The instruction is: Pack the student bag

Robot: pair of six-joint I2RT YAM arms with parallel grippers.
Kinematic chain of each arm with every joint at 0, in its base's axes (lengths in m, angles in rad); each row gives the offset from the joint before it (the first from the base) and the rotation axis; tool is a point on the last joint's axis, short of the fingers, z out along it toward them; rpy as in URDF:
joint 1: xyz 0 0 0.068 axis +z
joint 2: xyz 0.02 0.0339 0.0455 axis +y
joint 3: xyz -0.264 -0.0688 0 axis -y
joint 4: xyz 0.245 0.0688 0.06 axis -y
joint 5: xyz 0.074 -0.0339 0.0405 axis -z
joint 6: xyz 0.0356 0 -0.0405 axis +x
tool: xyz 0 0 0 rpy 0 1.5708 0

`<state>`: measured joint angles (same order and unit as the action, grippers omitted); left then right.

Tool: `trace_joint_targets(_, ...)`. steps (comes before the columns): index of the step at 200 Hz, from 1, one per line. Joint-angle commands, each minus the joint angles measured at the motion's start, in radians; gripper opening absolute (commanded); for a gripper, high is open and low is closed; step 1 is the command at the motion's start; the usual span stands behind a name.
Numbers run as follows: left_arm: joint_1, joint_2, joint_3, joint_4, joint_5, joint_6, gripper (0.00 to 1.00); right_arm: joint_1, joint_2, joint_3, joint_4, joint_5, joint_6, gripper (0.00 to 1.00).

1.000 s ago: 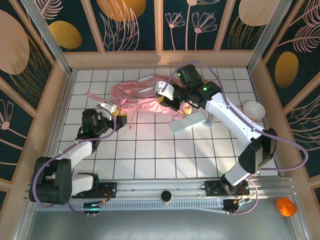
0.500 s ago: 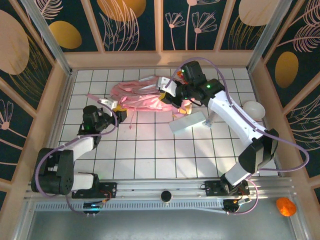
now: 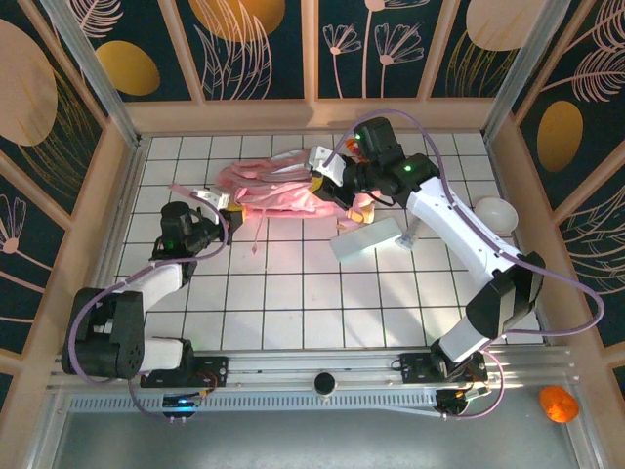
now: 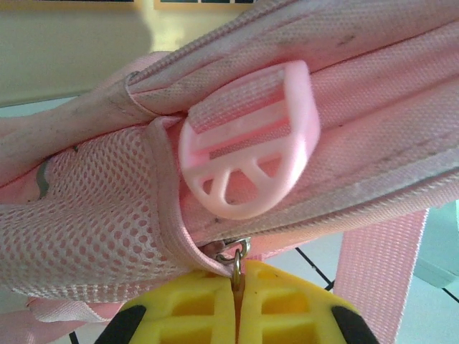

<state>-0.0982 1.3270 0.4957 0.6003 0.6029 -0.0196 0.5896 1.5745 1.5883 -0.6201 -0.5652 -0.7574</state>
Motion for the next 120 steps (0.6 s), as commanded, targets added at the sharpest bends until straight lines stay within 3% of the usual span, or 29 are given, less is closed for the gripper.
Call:
trace_joint_targets(1,-0.005,-0.063,-0.001,-0.003,0.119,-0.012,0.0,0.0,-0.031,-0.004,0.197,-0.019,0.076,0.0)
trace_joint_targets(51,-0.006,-0.128,0.014,-0.056,0.168,-0.112,0.0,0.063,-0.029,-0.103,0.326,0.113,0.15,0.0)
trace_joint_targets(75,-0.009,-0.155,0.032,-0.093,0.184,-0.145,0.0,0.112,-0.013,-0.15,0.401,0.239,0.202,0.0)
trace_joint_targets(120,-0.012,-0.209,0.097,-0.319,0.181,-0.047,0.0,0.131,0.006,-0.195,0.492,0.365,0.306,0.0)
